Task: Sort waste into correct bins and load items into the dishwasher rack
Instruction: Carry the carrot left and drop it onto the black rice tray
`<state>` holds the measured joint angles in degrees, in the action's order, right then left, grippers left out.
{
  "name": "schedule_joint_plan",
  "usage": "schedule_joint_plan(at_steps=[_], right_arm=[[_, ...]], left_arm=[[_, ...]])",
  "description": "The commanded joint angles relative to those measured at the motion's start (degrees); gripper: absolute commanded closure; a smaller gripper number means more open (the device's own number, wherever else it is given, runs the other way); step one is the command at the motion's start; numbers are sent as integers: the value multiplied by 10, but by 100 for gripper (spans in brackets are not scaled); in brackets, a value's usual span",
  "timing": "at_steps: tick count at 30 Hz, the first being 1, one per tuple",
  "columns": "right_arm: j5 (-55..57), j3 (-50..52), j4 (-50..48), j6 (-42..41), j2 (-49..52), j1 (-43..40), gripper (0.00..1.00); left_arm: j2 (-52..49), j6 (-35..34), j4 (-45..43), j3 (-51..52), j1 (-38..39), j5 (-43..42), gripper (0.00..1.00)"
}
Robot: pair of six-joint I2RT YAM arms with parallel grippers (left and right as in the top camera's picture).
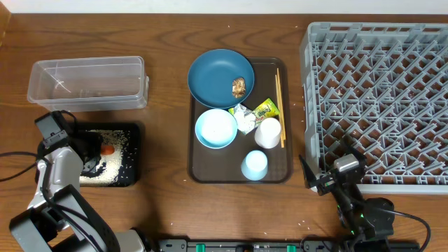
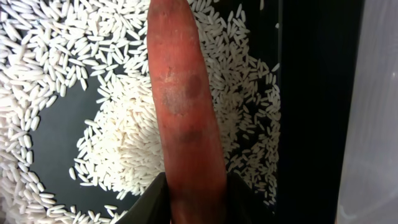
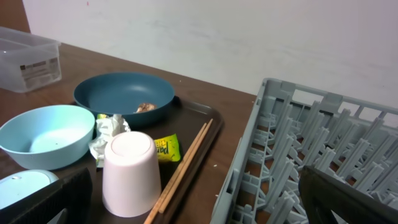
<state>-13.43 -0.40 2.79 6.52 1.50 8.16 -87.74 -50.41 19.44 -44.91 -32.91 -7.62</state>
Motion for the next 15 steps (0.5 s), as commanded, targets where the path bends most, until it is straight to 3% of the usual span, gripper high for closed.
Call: schedule_joint_plan(at_steps=[1,3,5,15], right_arm=[[-1,1,2,4,0,-3,1],[-1,1,2,4,0,-3,1],[-1,1,2,4,0,-3,1],[-1,1,2,4,0,-3,1]], left_arm=[[3,15,-1,-3,-3,-5,75],[4,15,-1,-3,-3,-6,66],[7,15,0,-3,-3,-13,50],[113,20,24,-5,-3,-38,45]])
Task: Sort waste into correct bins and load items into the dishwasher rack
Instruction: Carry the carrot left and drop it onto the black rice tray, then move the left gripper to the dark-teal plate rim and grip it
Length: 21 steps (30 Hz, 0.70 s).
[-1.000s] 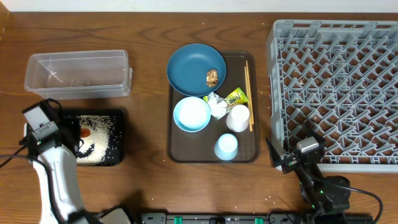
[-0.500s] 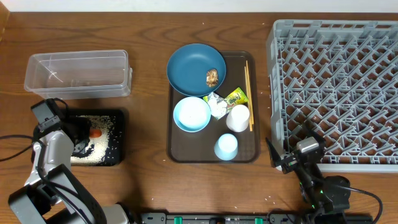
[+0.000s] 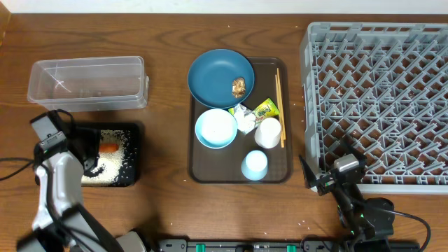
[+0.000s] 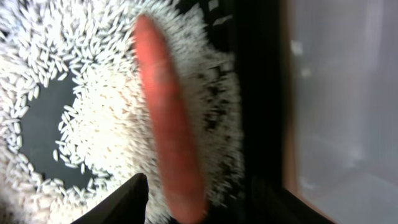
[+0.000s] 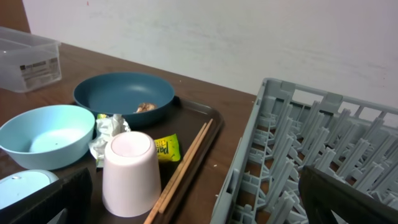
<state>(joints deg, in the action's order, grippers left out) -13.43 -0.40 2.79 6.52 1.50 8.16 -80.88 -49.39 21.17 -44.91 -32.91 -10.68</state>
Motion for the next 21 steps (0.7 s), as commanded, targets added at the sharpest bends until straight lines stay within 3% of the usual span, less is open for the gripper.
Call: schedule_joint_plan(at_steps=[1,4,7,12,17,21], right_arm=[[-1,1,2,4,0,-3,1],[-1,1,2,4,0,-3,1],[-1,1,2,4,0,-3,1],[-1,1,2,4,0,-3,1],[-1,1,2,4,0,-3,1],[-1,1,2,4,0,-3,1]], left_arm=[[66,10,13,-5,-3,-7,44],[130,9,28,-6,-3,-10,44],[196,9,47,-6,-3,-39,35],[273,59,58,-5,16,-194,34],[286,112,58,-7,91,-297,34],[273,125,57,-18,188,-325,34]])
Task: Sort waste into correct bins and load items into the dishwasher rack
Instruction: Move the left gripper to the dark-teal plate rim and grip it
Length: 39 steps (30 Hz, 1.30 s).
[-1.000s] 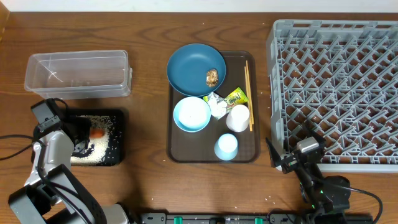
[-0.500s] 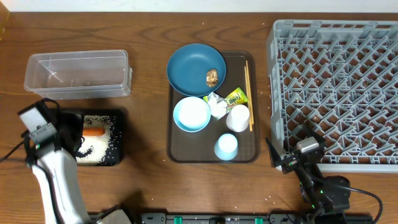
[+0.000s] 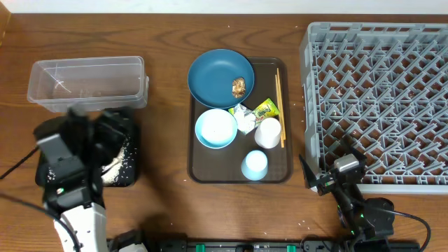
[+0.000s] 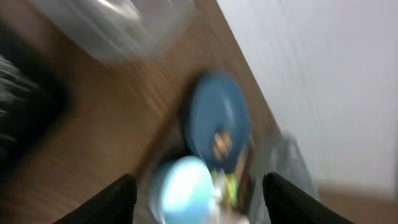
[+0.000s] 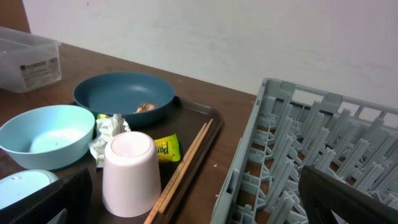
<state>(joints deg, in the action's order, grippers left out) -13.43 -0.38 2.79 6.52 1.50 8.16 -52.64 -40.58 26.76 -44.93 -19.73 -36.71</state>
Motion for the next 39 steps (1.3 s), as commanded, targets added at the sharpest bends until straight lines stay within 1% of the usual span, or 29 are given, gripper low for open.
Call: schedule_joint_plan(at_steps=[1,2,4,7,9,12,13,15,16,18,19,22,29,31,36,39], right_arm=[[-1,1,2,4,0,-3,1],[-1,1,2,4,0,-3,1],[-1,1,2,4,0,-3,1],[-1,1,2,4,0,-3,1],[-1,1,2,4,0,-3,1],[-1,1,2,4,0,-3,1],[-1,1,2,4,0,-3,1],[-1,1,2,4,0,-3,1],[-1,1,2,4,0,-3,1],[-1,1,2,4,0,-3,1],[-1,1,2,4,0,-3,1],[-1,1,2,4,0,-3,1],[-1,1,2,4,0,-3,1],[-1,1,2,4,0,-3,1],[-1,1,2,4,0,-3,1],[-1,1,2,4,0,-3,1]], left_arm=[[-14,48,1,-26,83,-64,34],[-24,62,1,-39,120,-63,34],[-42,76,2,-63,171,-59,34],[-84,96,32,-121,252,-7,33],[-120,115,81,-173,300,59,33],[-192,123,193,-267,365,182,33],[-219,125,231,-299,381,214,33],[-264,130,287,-346,400,252,32],[-294,136,315,-372,407,264,28],[-342,141,340,-405,414,269,13],[-368,140,340,-417,414,268,9],[-402,140,311,-419,413,269,2],[-429,140,183,-419,410,270,2],[-431,140,152,-418,410,292,2],[-444,138,136,-417,410,370,2],[-463,144,139,-416,410,378,2]])
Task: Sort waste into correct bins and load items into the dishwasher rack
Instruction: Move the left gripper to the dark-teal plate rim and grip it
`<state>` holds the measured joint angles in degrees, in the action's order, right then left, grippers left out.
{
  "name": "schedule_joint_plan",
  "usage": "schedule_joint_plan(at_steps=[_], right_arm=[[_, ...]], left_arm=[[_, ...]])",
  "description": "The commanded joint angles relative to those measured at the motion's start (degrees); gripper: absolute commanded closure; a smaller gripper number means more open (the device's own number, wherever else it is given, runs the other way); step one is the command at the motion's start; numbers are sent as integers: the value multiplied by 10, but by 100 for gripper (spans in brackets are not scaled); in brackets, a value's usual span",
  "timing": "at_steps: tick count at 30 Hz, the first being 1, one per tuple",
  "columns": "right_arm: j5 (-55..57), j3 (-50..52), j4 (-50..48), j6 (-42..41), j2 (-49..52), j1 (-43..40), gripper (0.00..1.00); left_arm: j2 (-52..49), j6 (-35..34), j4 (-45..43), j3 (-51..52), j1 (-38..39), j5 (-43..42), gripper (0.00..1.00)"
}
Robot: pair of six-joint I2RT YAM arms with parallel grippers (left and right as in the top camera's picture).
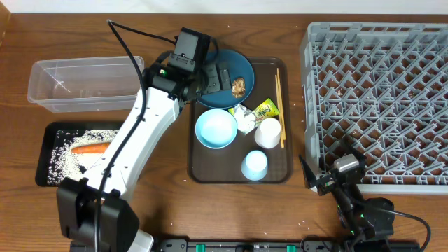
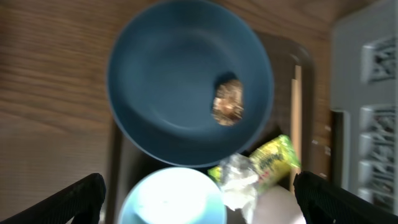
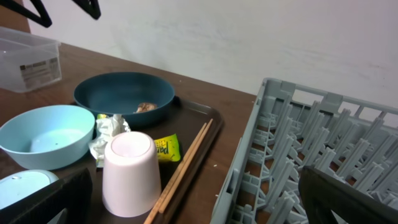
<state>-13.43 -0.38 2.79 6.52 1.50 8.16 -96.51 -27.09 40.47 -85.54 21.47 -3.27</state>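
Note:
My left gripper (image 1: 218, 77) hovers open and empty over the dark blue plate (image 2: 186, 81), which carries a brown food scrap (image 2: 228, 102). On the brown tray (image 1: 199, 171) below the plate sit a light blue bowl (image 2: 171, 199), a crumpled wrapper (image 2: 239, 182), a yellow-green packet (image 2: 272, 158), a white cup (image 3: 127, 171), a small blue cup (image 1: 254, 164) and chopsticks (image 3: 186, 165). An orange carrot (image 1: 87, 148) lies on rice in the black tray (image 1: 49, 175). My right gripper (image 3: 199, 211) rests open near the grey rack (image 1: 378, 98).
A clear plastic bin (image 1: 87, 82) stands at the back left, behind the black tray. The dishwasher rack fills the right side of the table, and my right arm sits at its front left corner by the table's front edge.
My left arm has moved from above the black tray to the right, and its open gripper is now over the dark blue plate. The right arm has not moved.
My left gripper held the carrot low over the rice in the black tray. Then the carrot lay on the rice with the fingers apart from it. Then the arm stood raised over that tray, and now it is over the blue plate.

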Motion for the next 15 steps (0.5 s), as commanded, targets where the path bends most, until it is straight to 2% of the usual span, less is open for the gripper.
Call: schedule_joint_plan(at_steps=[1,8,15], right_arm=[[-1,1,2,4,0,-3,1],[-1,1,2,4,0,-3,1],[-1,1,2,4,0,-3,1]], left_arm=[[-32,18,5,-9,-2,44,2],[-79,29,21,-9,-3,44,2],[-84,29,21,-9,-7,44,2]])
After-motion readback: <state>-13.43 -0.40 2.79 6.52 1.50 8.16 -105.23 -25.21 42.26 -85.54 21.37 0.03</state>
